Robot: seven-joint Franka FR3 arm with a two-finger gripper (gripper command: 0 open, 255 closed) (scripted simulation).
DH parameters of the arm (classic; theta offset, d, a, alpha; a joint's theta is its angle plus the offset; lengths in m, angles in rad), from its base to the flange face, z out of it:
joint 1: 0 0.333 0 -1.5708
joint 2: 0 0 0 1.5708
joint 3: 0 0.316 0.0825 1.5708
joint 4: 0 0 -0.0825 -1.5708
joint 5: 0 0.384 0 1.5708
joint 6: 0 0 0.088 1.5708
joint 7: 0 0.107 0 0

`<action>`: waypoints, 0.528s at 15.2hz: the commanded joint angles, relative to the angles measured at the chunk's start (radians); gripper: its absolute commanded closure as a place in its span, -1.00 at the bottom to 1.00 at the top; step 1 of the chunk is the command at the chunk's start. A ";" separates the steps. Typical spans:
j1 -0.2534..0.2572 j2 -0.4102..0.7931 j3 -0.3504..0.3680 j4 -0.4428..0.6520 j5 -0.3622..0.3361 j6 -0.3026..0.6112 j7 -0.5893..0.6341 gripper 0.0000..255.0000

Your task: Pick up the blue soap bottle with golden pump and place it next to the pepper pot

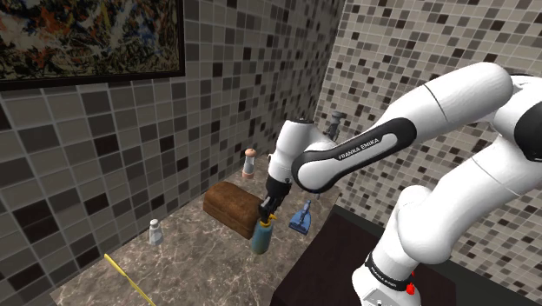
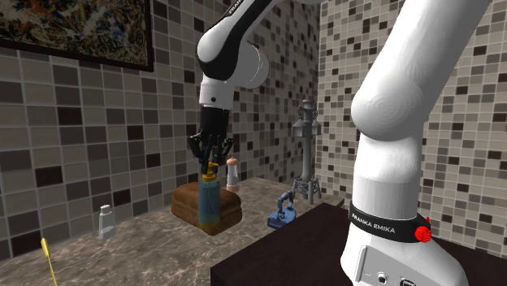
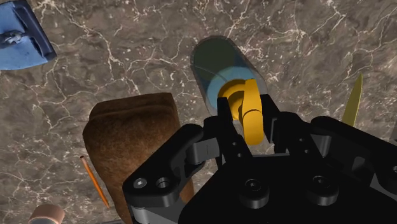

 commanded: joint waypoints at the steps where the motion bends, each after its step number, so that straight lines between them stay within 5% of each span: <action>1: -0.001 -0.023 -0.004 0.012 -0.003 -0.035 0.002 1.00; 8: -0.005 -0.091 -0.014 0.060 -0.015 -0.151 0.013 1.00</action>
